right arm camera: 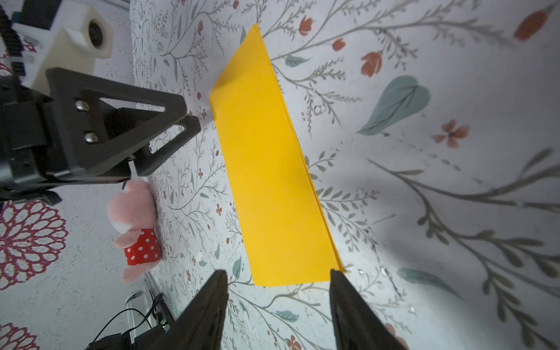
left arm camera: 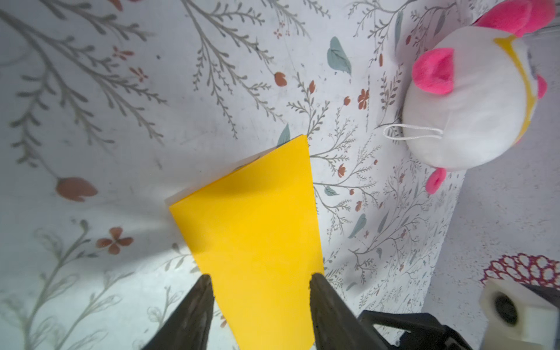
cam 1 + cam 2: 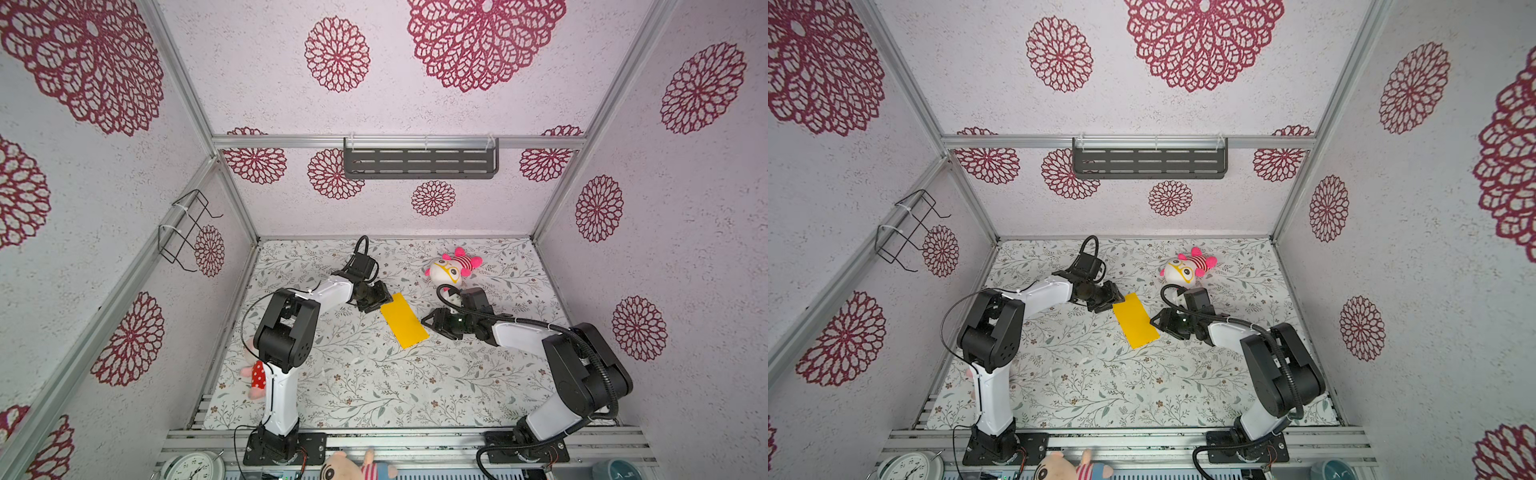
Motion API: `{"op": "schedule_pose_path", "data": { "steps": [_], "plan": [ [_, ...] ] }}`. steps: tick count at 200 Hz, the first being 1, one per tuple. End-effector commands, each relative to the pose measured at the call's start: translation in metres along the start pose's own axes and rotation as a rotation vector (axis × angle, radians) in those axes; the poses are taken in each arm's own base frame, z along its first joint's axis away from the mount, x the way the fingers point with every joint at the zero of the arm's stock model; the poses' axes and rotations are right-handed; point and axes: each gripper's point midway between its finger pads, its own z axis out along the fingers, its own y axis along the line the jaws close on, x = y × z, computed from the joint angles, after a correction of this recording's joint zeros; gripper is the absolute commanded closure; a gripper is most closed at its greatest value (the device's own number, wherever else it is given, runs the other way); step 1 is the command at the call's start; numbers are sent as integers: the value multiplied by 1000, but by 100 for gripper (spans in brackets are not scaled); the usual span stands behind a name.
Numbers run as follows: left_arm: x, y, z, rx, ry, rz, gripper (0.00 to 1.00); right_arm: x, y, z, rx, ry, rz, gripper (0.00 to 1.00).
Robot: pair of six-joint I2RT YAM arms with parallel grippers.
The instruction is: Fold a paper plane with a square sheet of paper (pick it up from the middle)
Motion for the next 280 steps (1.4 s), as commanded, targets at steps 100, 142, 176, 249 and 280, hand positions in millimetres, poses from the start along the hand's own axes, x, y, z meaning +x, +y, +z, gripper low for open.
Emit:
{"op": "schedule_pose_path", "data": {
  "steps": [100,142,176,249,280],
  "plan": [
    [7,-5,8,61,29,-22,46,14,-14,18,0,101,101,53],
    [8,-2,13,57,37,-23,46,11,-5,19,-49,96,119,56],
    [11,3,18,49,52,-29,47,9,3,21,-104,99,143,61],
    [17,15,28,21,74,-45,47,15,-4,30,-102,131,175,65],
    [20,22,31,-1,81,-55,47,19,-11,33,-78,148,193,65]
  ]
}}
